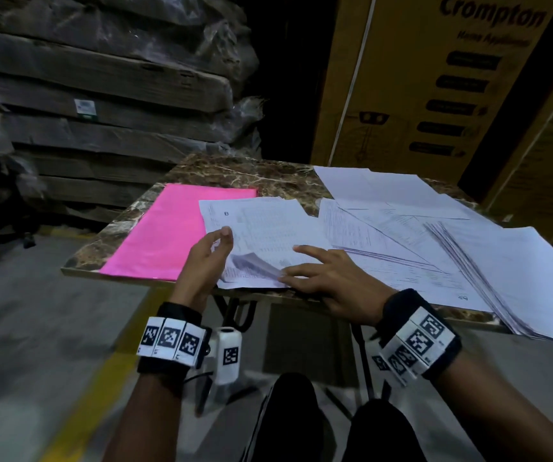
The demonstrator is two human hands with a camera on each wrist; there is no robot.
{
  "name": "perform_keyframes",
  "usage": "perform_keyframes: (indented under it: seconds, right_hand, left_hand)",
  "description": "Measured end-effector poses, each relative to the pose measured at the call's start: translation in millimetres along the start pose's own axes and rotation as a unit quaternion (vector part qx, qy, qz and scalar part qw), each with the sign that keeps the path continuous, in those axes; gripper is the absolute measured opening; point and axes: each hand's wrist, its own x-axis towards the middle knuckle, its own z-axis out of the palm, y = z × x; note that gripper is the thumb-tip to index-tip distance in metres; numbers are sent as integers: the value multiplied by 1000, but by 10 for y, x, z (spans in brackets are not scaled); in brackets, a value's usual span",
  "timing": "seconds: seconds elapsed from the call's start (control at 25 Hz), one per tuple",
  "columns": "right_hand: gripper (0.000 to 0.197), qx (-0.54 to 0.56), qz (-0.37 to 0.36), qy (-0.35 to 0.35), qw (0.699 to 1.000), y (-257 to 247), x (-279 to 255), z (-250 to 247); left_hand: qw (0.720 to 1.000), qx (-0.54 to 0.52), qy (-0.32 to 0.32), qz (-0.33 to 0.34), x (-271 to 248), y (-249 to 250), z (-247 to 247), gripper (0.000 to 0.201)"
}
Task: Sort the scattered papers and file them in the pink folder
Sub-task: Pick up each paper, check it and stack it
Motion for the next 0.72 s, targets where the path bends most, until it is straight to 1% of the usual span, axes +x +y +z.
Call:
perform_keyframes:
  seconds: [0.04, 0.08, 0.16, 0.24, 0.32, 0.36, 0.44, 0.6, 0.72]
  right_hand:
    - [47, -5, -3, -6, 1000, -20, 31, -5]
    - [48, -7, -5, -13, 1000, -36, 63, -13]
    - [54, 2, -2, -42, 999, -58, 109, -21]
    - [62, 47, 7, -81, 996, -73, 123, -28]
    - [66, 117, 29, -96, 988, -78, 111, -47]
    - [64, 149, 44, -85, 984, -78, 92, -51]
    - [55, 191, 84, -27, 978, -66, 23, -33]
    - [36, 212, 172, 83, 958, 108, -155, 3]
    - [30, 218, 237, 111, 940, 322, -253, -76]
  left_hand:
    - [1000, 0, -2, -1, -3, 16, -3, 70]
    - [1000, 6, -2, 0, -8, 26, -6, 69]
    - [1000, 13, 1, 8, -28, 34, -14, 59]
    - [1000, -9, -3, 19, -16, 4, -33, 53]
    - [999, -22, -17, 17, -4, -20, -51, 53]
    - [1000, -22, -18, 14, -1, -31, -62, 51]
    - [1000, -17, -4, 12, 9, -52, -70, 46]
    - [999, -24, 21, 1, 43, -74, -49, 38]
    - [999, -30, 29, -7, 37, -68, -27, 37]
